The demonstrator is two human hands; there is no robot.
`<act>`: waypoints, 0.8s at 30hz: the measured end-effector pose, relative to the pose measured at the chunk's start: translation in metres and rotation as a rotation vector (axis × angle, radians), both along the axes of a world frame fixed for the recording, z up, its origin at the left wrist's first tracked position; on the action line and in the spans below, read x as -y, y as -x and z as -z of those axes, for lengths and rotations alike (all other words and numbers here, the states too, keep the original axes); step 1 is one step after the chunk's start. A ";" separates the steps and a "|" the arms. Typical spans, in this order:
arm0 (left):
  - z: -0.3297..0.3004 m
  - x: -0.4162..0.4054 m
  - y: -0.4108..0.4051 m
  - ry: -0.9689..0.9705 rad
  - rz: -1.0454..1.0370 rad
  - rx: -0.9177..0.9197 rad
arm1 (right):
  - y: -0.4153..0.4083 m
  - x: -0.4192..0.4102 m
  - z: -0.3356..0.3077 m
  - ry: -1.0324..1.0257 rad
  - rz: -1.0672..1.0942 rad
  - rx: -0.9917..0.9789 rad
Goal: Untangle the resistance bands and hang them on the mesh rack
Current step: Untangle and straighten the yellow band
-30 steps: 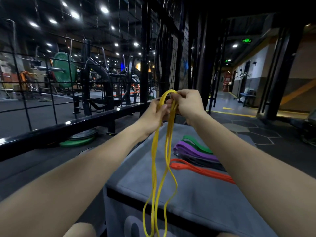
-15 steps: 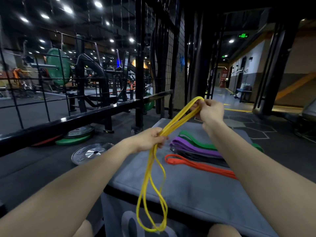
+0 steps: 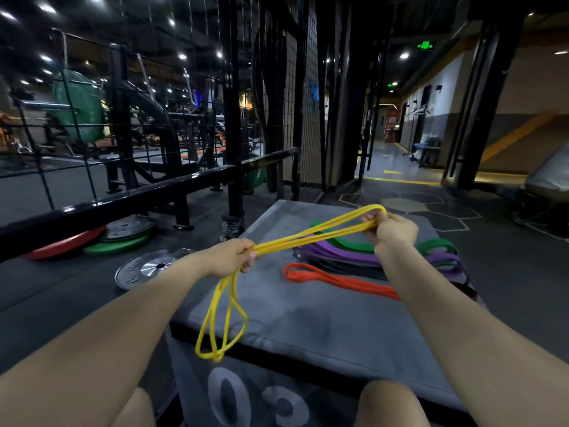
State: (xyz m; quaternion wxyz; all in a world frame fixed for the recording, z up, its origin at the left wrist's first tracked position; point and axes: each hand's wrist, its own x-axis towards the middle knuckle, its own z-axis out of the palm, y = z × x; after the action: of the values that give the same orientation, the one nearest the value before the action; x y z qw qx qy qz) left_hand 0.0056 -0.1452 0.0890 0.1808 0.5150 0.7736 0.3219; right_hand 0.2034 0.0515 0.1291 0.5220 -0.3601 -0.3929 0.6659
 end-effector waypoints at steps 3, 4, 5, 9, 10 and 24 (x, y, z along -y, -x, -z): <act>0.004 -0.008 -0.001 -0.067 -0.073 0.042 | 0.003 -0.009 0.020 0.057 0.013 0.021; 0.004 -0.011 -0.003 -0.082 -0.088 0.052 | 0.003 -0.012 0.028 0.078 0.011 0.053; 0.005 -0.015 -0.004 -0.087 -0.093 0.048 | 0.005 -0.017 0.039 0.094 0.004 0.102; 0.008 -0.027 -0.003 -0.030 -0.104 -0.135 | 0.003 -0.025 0.089 0.021 -0.106 0.548; 0.008 -0.029 -0.003 -0.009 -0.107 -0.168 | 0.002 -0.022 0.097 -0.036 -0.182 0.675; 0.001 -0.050 -0.013 0.074 0.022 -0.200 | 0.070 0.058 0.077 -1.431 -0.341 0.977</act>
State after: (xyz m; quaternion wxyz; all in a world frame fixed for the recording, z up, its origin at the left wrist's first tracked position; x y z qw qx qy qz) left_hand 0.0189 -0.0949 0.0882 0.1254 0.5459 0.7935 0.2381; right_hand 0.1331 -0.0069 0.0522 0.2894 -0.1280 -0.9432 0.1008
